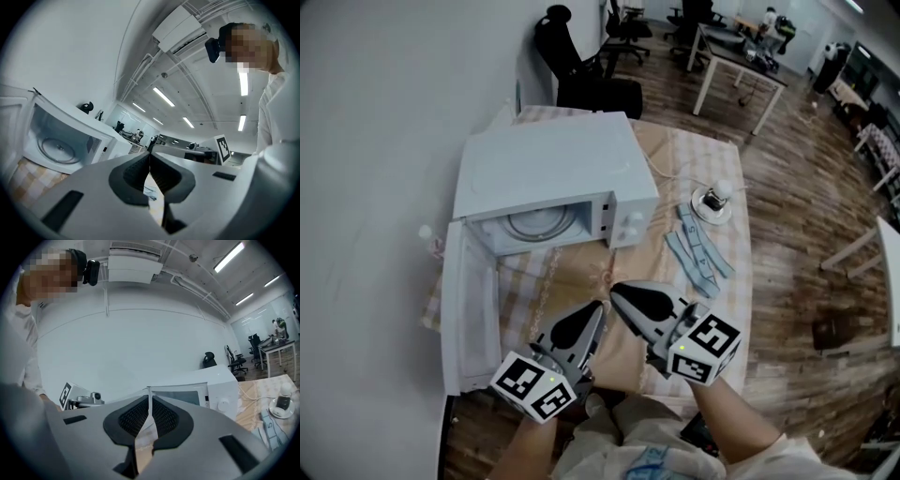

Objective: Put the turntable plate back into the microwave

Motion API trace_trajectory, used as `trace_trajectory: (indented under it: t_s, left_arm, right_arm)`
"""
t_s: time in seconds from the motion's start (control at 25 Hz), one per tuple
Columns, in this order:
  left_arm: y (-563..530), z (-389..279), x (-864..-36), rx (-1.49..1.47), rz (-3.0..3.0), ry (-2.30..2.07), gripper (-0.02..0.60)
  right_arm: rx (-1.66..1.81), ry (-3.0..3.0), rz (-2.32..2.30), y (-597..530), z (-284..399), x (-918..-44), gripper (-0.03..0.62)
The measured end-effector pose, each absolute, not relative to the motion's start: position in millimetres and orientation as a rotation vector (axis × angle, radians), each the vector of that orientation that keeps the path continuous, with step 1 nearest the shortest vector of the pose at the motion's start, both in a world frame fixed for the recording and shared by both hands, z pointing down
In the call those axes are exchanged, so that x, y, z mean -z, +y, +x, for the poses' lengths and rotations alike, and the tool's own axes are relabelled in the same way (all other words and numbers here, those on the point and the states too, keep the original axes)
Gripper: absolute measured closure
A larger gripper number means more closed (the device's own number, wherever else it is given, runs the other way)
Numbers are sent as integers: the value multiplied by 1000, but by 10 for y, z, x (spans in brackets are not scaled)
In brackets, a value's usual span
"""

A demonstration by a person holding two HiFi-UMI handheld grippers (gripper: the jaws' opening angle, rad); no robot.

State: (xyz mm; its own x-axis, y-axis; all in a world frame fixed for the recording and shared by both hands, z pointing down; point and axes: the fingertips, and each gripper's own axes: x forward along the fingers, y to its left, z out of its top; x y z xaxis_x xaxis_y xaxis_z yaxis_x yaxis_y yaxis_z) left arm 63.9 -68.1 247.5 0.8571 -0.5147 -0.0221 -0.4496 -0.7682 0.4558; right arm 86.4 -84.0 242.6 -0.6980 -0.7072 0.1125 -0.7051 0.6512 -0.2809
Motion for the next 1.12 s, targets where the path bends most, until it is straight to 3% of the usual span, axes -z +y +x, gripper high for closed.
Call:
trace_trajectory:
  t_s: [1.12]
  left_arm:
    - [188, 167, -2031, 187, 2714, -754, 580]
  right_arm:
    - [380, 2881, -1081, 153, 377, -2063, 546]
